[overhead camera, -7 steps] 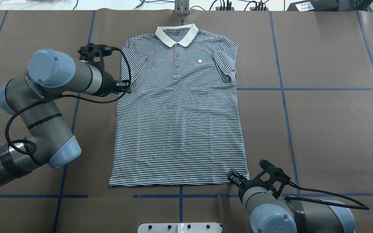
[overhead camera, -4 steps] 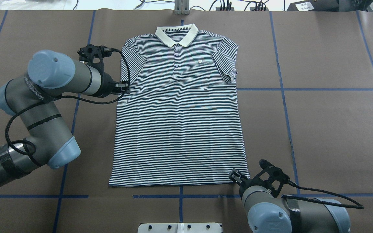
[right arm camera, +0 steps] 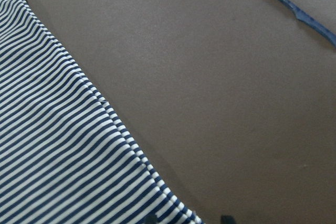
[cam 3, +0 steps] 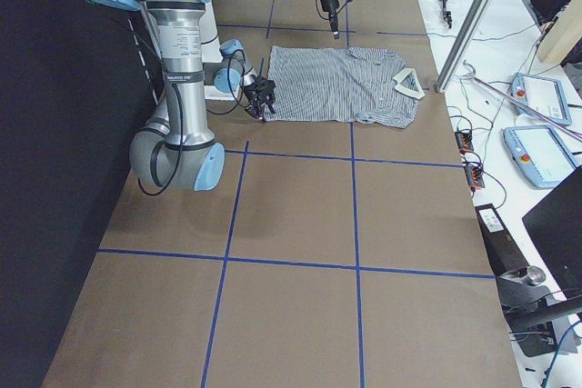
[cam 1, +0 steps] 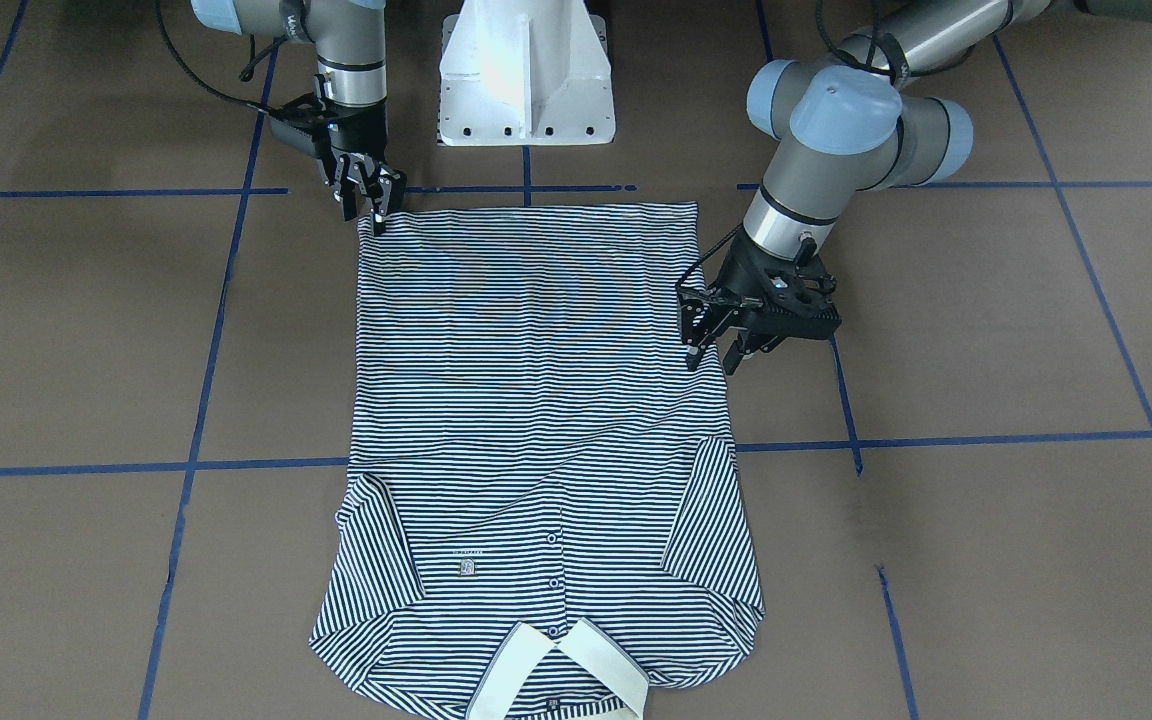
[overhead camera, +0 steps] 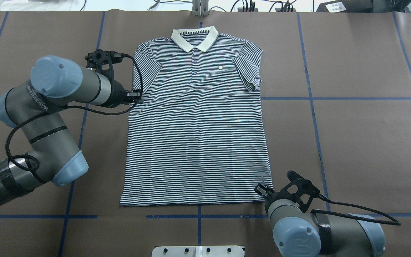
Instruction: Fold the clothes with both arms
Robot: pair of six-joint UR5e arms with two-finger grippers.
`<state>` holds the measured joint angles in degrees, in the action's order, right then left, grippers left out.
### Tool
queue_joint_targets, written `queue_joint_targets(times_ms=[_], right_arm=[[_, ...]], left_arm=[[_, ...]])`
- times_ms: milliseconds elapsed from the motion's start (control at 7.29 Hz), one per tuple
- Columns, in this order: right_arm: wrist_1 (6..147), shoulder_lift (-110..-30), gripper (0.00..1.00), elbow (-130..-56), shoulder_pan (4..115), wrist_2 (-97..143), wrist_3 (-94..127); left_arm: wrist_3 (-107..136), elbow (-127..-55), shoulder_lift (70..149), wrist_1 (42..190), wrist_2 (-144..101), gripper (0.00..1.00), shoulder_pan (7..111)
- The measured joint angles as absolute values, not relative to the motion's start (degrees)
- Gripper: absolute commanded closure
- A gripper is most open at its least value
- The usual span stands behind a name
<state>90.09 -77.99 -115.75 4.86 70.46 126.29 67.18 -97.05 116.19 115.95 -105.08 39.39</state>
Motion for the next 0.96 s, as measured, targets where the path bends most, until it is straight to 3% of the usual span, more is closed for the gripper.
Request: queue_joint_targets(times_ms=[137,686,960], right_arm=[[90.09,-77.7,1.0,-115.65,4.85,70.48,126.46],[90.32,-77.17,1.0,-117.18,5.25,70.88,126.13],[92.09,-77.24,1.0,-119.52,5.57,71.05,125.95]], left_arm=[[67.16,-97.16,116.11,115.97,-105.03,0.49,39.48],[68.26,-98.51,115.16,115.79,-102.99,0.49,39.04],[75.57,-105.47,108.86,115.2,-98.08,0.46,33.14]])
